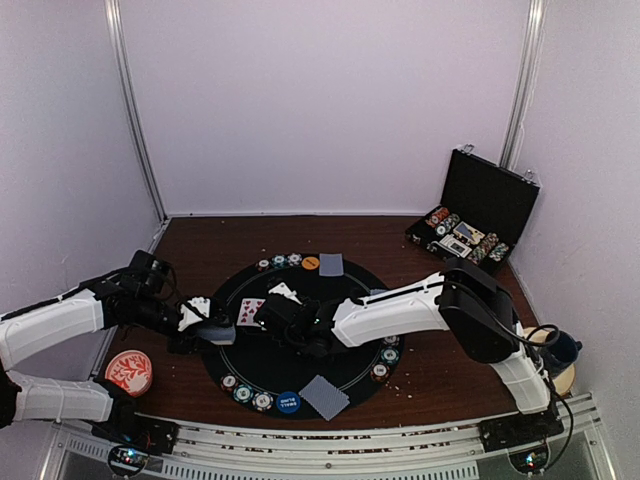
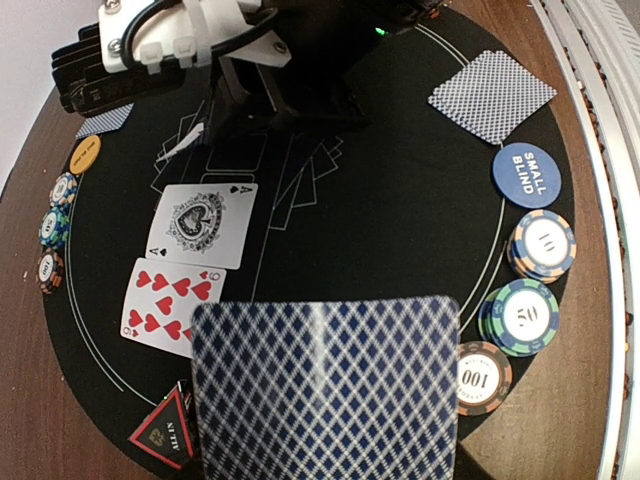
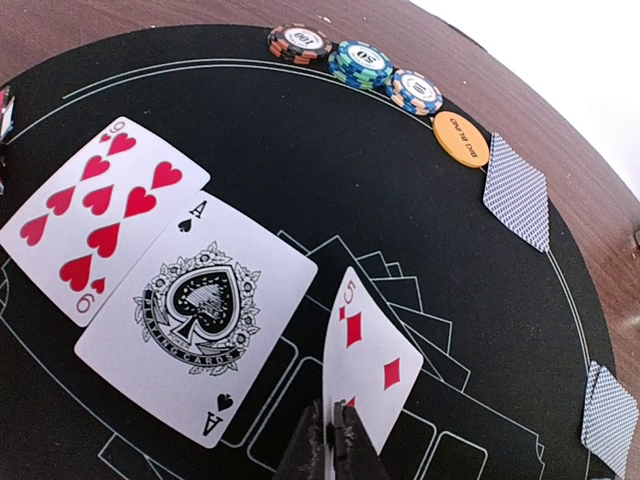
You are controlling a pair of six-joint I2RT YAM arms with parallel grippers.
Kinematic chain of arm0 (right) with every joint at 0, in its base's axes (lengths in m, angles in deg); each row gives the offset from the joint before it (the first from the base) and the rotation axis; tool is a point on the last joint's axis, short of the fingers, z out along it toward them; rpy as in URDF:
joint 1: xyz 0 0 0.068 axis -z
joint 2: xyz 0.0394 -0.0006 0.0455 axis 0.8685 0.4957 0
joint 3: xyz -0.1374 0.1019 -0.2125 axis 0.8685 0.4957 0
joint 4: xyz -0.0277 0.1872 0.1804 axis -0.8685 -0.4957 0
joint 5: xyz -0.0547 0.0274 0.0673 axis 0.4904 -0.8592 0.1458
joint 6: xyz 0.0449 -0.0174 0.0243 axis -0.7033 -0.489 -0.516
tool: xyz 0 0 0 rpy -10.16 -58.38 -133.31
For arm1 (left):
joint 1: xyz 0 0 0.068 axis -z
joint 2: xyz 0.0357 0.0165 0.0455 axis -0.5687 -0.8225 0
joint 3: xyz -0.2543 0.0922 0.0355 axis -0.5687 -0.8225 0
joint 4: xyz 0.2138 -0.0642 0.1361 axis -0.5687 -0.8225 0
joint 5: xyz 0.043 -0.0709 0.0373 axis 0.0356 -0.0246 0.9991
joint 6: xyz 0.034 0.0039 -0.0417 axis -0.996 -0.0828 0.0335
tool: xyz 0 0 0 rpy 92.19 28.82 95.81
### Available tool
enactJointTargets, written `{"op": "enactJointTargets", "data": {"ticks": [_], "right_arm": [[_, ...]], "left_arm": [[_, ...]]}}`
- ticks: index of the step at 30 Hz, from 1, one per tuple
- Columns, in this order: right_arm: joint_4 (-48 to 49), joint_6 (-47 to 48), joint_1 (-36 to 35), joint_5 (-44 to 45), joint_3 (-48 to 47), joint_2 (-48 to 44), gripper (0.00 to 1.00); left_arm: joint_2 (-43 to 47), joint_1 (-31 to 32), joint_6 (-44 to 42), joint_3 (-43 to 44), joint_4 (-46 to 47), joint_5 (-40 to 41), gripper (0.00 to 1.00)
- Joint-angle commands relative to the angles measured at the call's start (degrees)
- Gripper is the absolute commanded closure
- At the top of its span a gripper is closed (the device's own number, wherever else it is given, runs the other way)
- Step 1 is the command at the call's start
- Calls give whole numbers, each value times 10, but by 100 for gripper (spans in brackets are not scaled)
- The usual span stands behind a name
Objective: Distribute texas hold em gaming equipment
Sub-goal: Flop the poker card in the community card area.
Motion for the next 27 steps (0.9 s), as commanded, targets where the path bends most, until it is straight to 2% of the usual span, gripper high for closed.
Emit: {"op": "enactJointTargets", "data": {"ticks": [1, 8, 15, 22, 27], "right_arm": [[16, 12, -1, -7, 6, 16, 94], [18, 18, -2, -14, 5, 21, 89], [20, 19, -2, -21, 12, 14, 74], [17, 21, -5, -24, 13, 13, 64], [14, 22, -9, -26, 12, 9, 63]], "left_arm": [[3, 4, 6, 0, 18, -6, 84], [2, 3, 5, 0, 18, -5, 84], [2, 3, 5, 0, 18, -4, 84], [3, 4, 5, 0, 18, -3, 84], [1, 4, 5, 0, 18, -2, 84]]}}
